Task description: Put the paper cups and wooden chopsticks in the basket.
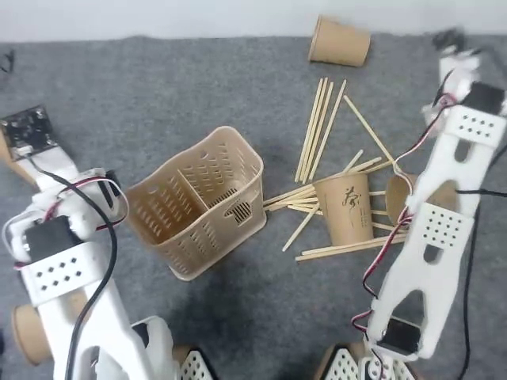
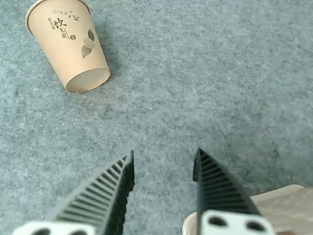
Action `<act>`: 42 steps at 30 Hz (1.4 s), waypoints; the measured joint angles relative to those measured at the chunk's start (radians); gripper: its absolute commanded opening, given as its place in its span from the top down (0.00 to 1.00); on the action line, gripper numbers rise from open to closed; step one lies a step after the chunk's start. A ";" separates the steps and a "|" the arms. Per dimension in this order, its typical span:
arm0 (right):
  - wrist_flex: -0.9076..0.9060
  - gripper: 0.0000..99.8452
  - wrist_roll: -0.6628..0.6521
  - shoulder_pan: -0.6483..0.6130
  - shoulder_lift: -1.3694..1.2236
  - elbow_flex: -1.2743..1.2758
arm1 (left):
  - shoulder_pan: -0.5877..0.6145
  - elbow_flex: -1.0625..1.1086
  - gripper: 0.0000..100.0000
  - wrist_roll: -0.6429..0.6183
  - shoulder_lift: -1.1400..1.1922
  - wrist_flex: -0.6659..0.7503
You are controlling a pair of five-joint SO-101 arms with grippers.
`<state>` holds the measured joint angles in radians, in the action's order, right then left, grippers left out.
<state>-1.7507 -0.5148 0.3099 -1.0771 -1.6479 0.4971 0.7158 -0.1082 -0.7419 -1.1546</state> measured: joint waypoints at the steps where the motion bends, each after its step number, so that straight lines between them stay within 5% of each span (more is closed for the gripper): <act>1: -0.003 0.99 0.017 0.000 0.043 0.000 | 0.000 0.000 0.81 0.000 0.000 0.000; 15: -0.006 0.99 0.120 0.017 0.471 0.118 | 0.037 -0.361 0.80 0.054 0.002 -0.140; 30: -0.006 0.99 0.100 -0.331 1.352 1.275 | 0.124 -1.051 0.80 0.054 0.180 -0.485; 42: 0.204 0.99 0.078 -0.365 1.811 1.930 | 0.262 -1.548 0.80 0.054 0.720 -0.537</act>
<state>-1.5466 -0.4365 -0.0552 0.7334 0.2823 0.7595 -0.8324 -0.0545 -0.0222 -1.6916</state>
